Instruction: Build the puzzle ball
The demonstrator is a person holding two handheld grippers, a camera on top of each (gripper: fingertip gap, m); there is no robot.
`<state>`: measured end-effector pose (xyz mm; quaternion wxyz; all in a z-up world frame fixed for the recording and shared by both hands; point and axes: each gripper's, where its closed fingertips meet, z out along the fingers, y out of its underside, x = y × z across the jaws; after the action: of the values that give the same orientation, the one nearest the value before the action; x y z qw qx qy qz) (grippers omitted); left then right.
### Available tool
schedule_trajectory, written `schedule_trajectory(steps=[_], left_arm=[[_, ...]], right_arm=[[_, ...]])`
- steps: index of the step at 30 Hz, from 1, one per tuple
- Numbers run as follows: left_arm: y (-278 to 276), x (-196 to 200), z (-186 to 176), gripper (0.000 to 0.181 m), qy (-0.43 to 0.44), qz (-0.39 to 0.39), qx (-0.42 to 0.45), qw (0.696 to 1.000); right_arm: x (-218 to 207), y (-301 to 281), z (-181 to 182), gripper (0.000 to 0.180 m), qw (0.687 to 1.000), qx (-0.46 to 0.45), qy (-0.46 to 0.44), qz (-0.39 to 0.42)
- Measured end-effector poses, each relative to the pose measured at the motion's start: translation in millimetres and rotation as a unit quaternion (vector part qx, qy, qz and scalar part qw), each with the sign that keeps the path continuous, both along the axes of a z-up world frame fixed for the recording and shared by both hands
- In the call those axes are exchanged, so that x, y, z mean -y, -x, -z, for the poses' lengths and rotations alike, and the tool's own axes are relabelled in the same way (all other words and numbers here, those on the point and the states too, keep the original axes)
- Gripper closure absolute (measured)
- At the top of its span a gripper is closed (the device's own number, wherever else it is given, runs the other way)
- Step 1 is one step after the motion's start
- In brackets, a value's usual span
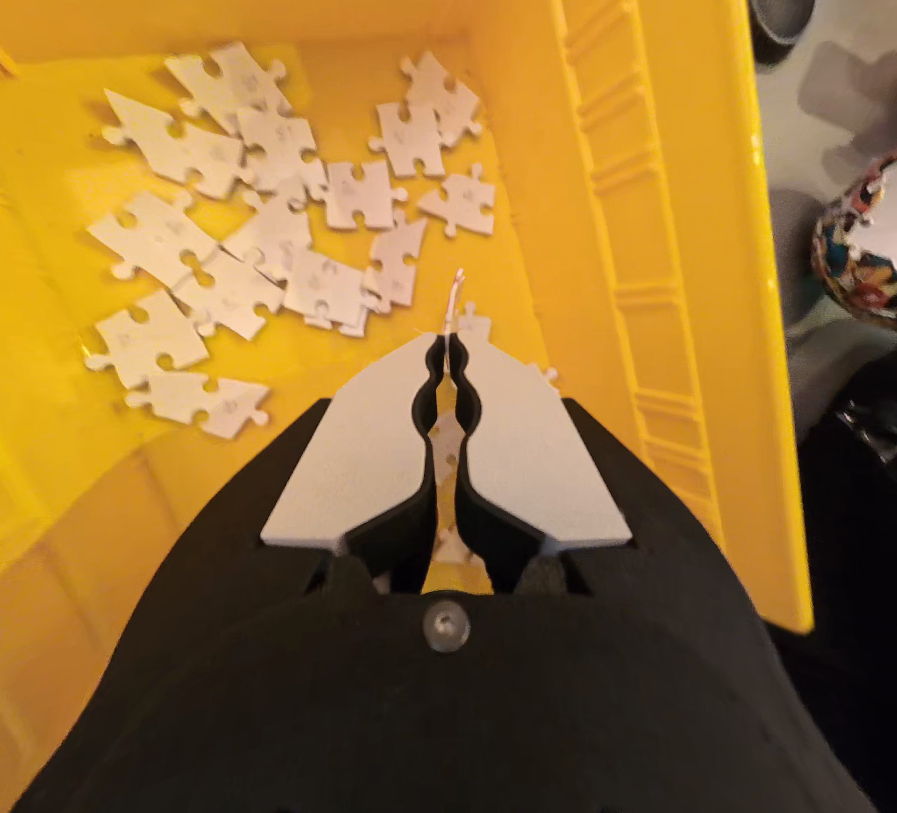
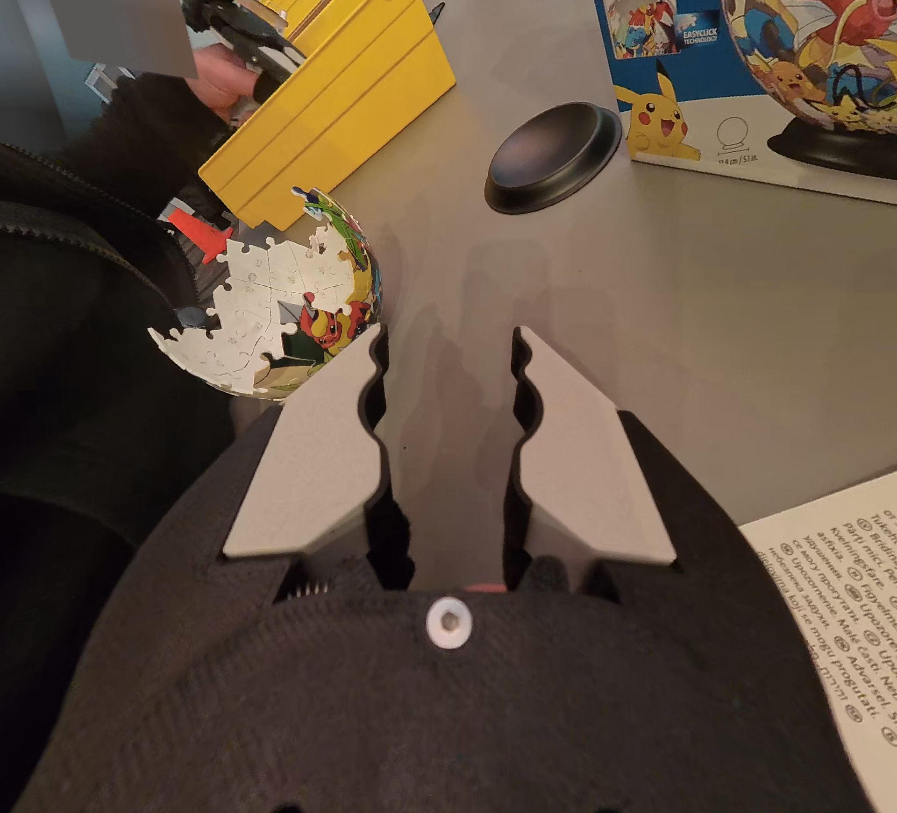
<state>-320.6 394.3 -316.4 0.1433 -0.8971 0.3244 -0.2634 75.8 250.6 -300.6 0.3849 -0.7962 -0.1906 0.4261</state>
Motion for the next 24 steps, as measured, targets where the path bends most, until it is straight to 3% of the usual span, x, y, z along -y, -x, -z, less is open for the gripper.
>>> schedule_trajectory(steps=[4, 6, 11, 16, 19, 24], left_arm=[[18, 32, 11, 0.176, 0.06, 0.04, -0.037, 0.997], [26, 29, 15, 0.158, 0.053, 0.024, -0.055, 0.997], [18, -7, -6, 0.153, -0.084, 0.016, -0.067, 0.994], [27, -45, 12, 0.148, -0.183, 0.056, -0.204, 0.96], [25, -48, 29, 0.149, -0.16, 0.057, -0.2, 0.965], [21, -49, 30, 0.168, -0.162, 0.047, -0.17, 0.971]], right_arm=[[0, 0, 0, 0.13, 1.0, 0.0, 0.001, -0.002], [0, 1, 0, 0.13, 1.0, 0.0, 0.0, -0.002], [0, 1, 1, 0.13, 1.0, 0.001, 0.001, -0.002], [0, 1, 0, 0.13, 1.0, 0.001, 0.0, -0.002], [1, 1, 0, 0.13, 1.0, -0.001, -0.001, -0.003], [1, 0, -1, 0.13, 1.0, -0.004, -0.002, -0.003]])
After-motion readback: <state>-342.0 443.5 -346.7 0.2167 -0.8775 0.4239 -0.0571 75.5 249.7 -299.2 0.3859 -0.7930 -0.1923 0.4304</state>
